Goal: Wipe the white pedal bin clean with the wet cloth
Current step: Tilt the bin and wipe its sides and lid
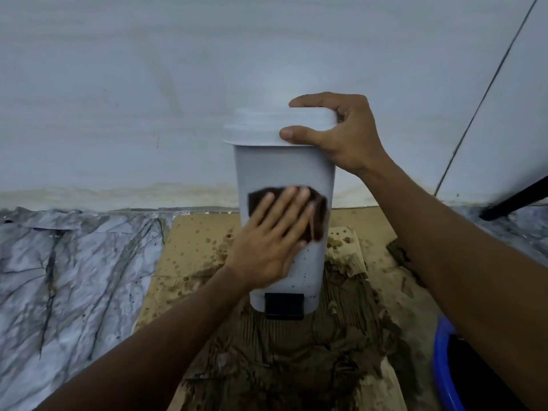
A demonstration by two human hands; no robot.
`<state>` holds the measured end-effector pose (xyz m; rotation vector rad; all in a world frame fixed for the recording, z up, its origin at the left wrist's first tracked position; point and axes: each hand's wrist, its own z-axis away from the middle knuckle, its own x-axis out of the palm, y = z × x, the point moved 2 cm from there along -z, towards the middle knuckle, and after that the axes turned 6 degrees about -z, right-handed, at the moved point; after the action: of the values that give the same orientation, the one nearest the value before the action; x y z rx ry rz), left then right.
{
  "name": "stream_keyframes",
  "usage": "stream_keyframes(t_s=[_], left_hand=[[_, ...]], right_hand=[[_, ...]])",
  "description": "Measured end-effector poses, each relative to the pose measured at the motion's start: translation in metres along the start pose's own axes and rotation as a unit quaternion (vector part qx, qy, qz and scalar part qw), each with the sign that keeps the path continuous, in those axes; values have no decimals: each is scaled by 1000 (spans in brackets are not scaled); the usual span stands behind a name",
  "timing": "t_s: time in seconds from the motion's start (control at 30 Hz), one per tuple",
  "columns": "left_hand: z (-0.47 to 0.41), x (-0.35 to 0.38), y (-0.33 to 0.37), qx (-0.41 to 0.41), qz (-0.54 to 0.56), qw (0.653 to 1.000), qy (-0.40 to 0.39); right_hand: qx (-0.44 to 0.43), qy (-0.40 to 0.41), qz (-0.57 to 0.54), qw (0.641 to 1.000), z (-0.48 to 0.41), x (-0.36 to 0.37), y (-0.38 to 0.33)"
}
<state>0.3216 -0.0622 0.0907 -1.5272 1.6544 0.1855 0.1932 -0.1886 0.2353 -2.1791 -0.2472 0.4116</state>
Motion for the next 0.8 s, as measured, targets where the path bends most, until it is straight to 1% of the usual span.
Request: stream_keyframes(t_s=[0.07,0.1,0.17,0.2,0.23,0.33,0.37,0.4,0.43,0.47,0.5,0.57,0.6,0.63,0.7,0.73,0.8], left_hand=[[26,7,9,124,5,991,-51],[37,9,8,167,10,983,-72],[49,9,-3,205,13,975,-86],[48,8,-11,201,5,977,-77],[42,5,-18,178,-6,982,-60],[13,-6,-27,48,-26,999,3],[4,-8,-23,14,-24,999,15],[-2,-9,-17,-1,-17,1000,18],[-3,-7,-8,11,-5,1000,13],[0,-4,0,56,6,998,-2],[8,2,8,121,15,992,-27],[32,12,15,246,30,964,-98],[41,15,13,286,30,950,-122],[47,16,8,305,36,942,-133],[49,15,-3,300,40,946,-116],[46,12,-8,280,37,955,-92],[32,3,-13,206,32,977,-45]], right_hand=[[7,-1,2,1000,0,1,0],[7,-2,4,1000,-1,2,-1],[4,-3,6,1000,0,4,0],[3,-1,4,1000,0,5,0],[3,1,0,1000,-1,6,1],[-3,3,0,1000,-1,7,1],[-4,5,-1,1000,-1,6,2],[-2,6,-3,1000,-1,5,2],[1,7,-5,1000,-1,3,2],[3,7,-5,1000,-1,2,3],[6,5,-3,1000,-1,2,3],[10,1,1,1000,1,2,3],[8,0,3,1000,1,3,3],[6,0,7,1000,2,4,2],[4,0,11,1000,2,7,2],[4,1,10,1000,2,8,1],[1,6,12,1000,2,7,2]])
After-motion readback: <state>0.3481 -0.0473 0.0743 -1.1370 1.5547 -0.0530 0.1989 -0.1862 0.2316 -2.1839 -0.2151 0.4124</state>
